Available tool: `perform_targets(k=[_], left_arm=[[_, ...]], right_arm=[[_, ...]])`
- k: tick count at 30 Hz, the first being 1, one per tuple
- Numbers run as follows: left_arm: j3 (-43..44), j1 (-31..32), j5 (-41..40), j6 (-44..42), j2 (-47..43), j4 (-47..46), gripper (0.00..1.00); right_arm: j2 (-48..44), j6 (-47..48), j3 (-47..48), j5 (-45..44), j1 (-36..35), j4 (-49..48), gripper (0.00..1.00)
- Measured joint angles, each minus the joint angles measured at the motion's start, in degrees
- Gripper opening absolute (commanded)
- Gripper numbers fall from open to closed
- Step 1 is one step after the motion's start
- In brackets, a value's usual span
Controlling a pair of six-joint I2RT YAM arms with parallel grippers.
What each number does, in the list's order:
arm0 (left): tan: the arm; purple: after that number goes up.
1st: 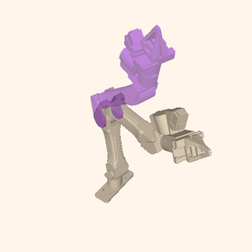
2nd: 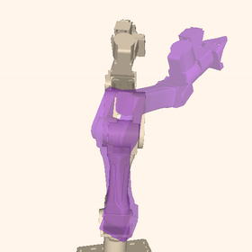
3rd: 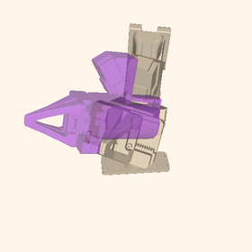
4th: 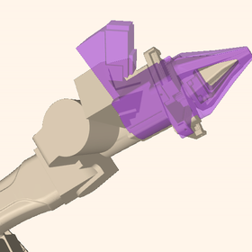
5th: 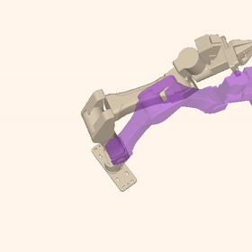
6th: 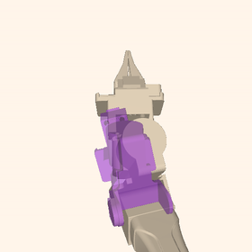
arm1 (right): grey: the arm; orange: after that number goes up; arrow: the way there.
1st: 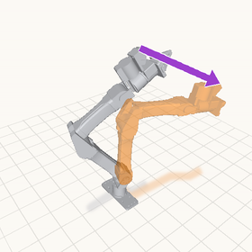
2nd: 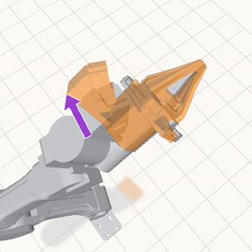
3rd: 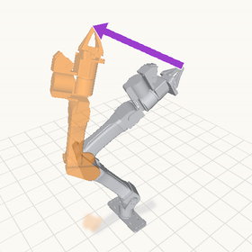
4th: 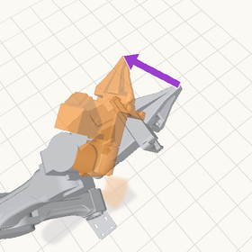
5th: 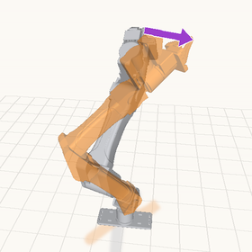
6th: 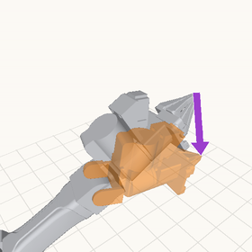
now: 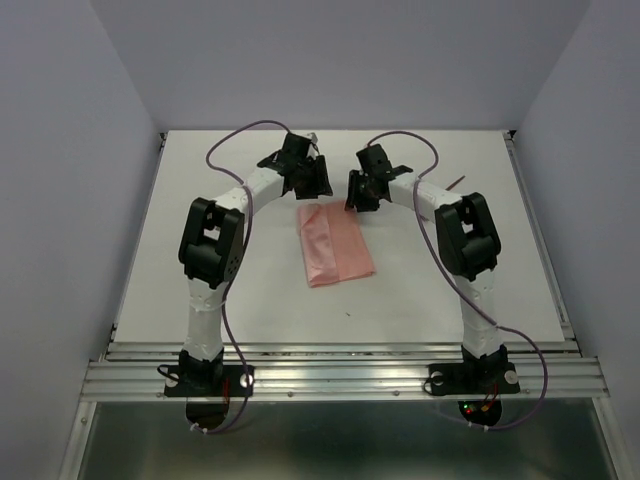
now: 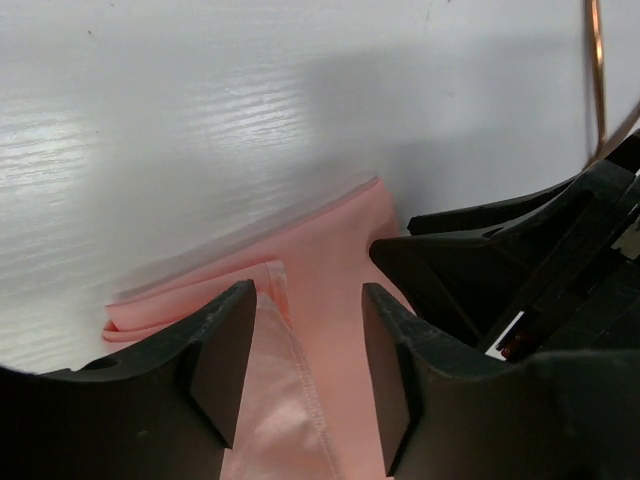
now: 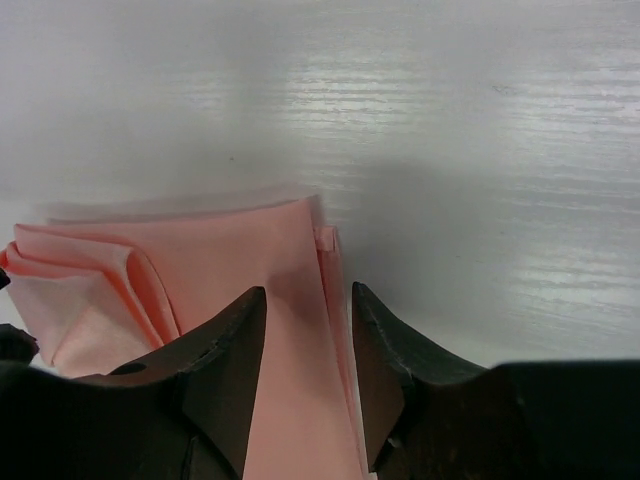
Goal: Fold the napkin into a case and place the utensils inside
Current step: Smooth out the 2/3-rectangle-folded napkin at the center of the board.
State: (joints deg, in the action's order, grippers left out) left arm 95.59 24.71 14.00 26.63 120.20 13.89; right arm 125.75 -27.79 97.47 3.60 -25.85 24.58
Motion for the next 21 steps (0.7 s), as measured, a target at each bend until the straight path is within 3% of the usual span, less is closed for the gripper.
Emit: perform_targets(k=[7, 14, 21], left_arm=[[4.37, 2.43, -3.69, -3.02, 5.40, 4.00, 0.62], [5.70, 3.85, -8.48, -4.04, 8.24, 6.56, 0.52], [6.99, 3.69, -10.69, -3.93, 9.25, 7.19, 0.33]], right_arm=[[2.36, 0.70, 2.36, -0.87, 0.07, 0.66, 0.47], [2.91, 1.95, 3.06, -4.98, 0.07, 0.74, 0.43], [3.50, 2.80, 3.65, -5.79, 0.07, 0.63, 0.38]])
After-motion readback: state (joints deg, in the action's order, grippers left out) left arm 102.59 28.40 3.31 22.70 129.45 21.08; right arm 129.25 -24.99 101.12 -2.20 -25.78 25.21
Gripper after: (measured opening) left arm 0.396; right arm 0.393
